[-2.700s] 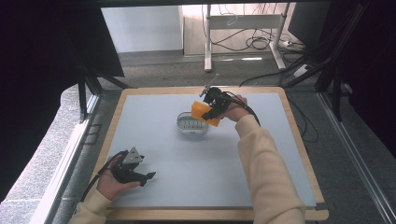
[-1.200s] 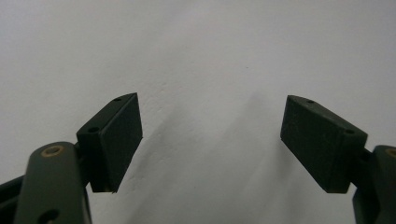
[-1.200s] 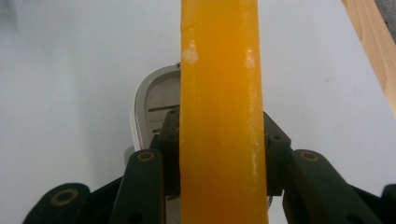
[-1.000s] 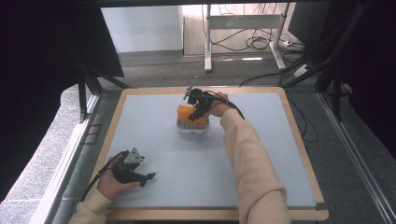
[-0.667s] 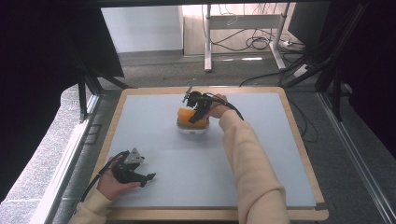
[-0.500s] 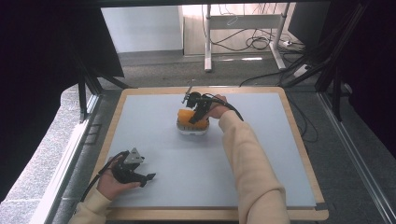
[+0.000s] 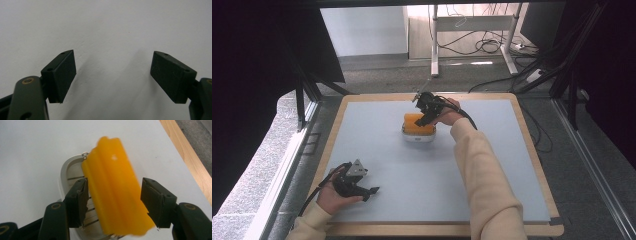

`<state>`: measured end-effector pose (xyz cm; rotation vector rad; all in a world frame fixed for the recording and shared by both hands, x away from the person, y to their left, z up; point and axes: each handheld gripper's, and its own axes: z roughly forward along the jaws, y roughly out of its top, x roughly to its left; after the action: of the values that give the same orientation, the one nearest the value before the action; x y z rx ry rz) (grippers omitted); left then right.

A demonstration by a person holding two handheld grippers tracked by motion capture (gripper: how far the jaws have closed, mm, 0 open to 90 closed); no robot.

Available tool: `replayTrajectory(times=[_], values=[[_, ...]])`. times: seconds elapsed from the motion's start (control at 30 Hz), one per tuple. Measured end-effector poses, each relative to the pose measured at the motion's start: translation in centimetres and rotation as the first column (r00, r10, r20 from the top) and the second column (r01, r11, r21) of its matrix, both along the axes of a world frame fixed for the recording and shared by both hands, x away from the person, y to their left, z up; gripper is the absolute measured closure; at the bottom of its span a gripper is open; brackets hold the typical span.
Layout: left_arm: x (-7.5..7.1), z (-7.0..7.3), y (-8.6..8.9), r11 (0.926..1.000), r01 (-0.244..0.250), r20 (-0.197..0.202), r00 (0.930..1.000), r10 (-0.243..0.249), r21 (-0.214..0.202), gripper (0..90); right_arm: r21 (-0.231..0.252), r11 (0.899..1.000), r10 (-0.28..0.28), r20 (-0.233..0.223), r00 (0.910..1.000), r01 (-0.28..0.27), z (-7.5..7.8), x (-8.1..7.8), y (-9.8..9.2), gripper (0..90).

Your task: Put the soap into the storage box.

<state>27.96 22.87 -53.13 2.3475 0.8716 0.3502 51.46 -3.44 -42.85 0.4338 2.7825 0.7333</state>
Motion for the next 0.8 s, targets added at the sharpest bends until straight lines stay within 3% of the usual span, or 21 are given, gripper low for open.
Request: replayTrajectory(times=[0.2, 0.5, 0.7, 0.8], values=[[0.1, -0.1, 0.0, 1.0, 0.001, -0.002, 1.0, -0.001, 0.003, 20.6, 0.028, 0.999, -0.02, -0.003, 0.9998, 0.02, 0.3, -0.4, -0.7, 36.6], [0.1, 0.0, -0.1, 1.0, 0.002, 0.003, 1.0, -0.002, 0.004, 20.7, 0.098, 0.989, -0.115, 0.05, 0.9921, 0.11, 1.2, -2.0, -2.9, 33.2], [0.0, 0.0, -0.2, 1.0, 0.002, 0.007, 1.0, -0.002, 0.006, 20.7, 0.141, 0.977, -0.167, 0.053, 0.9846, 0.158, 1.4, -4.1, -5.2, 32.6], [0.0, 0.0, -0.2, 1.0, 0.0, 0.007, 1.0, 0.0, 0.004, 20.7, 0.176, 0.964, -0.212, 0.051, 0.976, 0.2, 1.1, -6.1, -7.3, 31.3]])
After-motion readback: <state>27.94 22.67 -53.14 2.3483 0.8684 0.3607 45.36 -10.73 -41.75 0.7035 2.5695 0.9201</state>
